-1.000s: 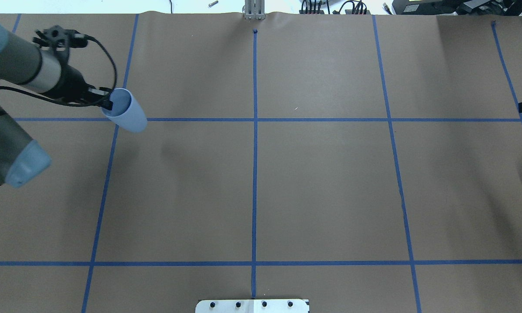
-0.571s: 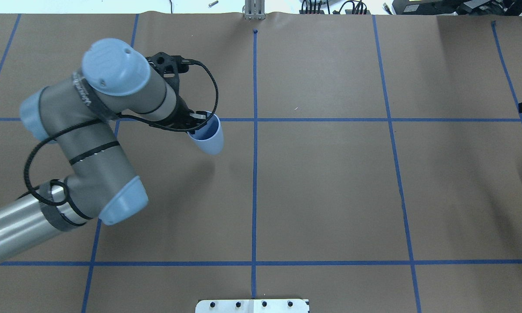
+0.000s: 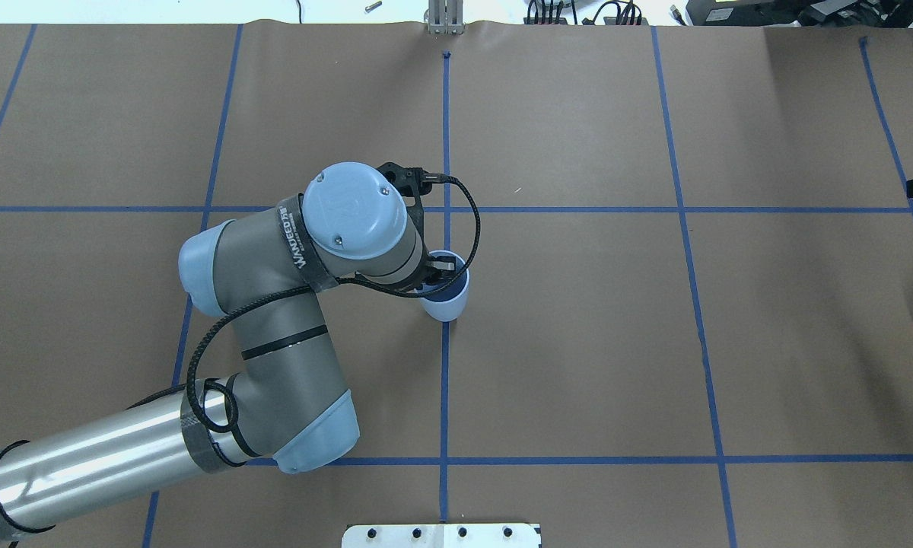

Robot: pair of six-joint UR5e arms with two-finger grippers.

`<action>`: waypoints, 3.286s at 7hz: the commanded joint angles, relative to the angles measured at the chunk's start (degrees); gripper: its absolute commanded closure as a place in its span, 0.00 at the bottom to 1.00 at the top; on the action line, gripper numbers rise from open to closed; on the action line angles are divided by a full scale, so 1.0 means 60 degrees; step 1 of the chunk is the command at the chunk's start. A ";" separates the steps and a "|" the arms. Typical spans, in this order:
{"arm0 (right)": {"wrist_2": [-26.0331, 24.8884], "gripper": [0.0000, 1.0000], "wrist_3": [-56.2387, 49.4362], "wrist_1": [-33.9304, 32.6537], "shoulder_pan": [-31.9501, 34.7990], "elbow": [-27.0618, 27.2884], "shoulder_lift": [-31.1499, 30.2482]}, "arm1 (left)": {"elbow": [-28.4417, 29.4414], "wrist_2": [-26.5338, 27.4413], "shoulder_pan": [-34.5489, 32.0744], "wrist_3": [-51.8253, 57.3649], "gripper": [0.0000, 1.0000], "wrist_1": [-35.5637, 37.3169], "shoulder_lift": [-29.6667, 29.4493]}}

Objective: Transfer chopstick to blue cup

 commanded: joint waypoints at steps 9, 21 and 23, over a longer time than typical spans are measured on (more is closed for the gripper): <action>0.0014 0.00 -0.0794 0.0000 0.0523 -0.0064 -0.0493 | -0.2890 -0.3462 -0.5000 0.8680 0.00 0.3639 0.2331; -0.0996 0.44 0.1179 0.2182 0.1099 -0.1411 -0.1858 | -0.1967 -0.5285 -0.9145 1.4741 0.00 0.3360 0.5286; -0.1025 0.51 0.1106 0.2256 0.1113 -0.1441 -0.1989 | -0.1967 -0.5300 -0.9130 1.4741 0.00 0.3360 0.5271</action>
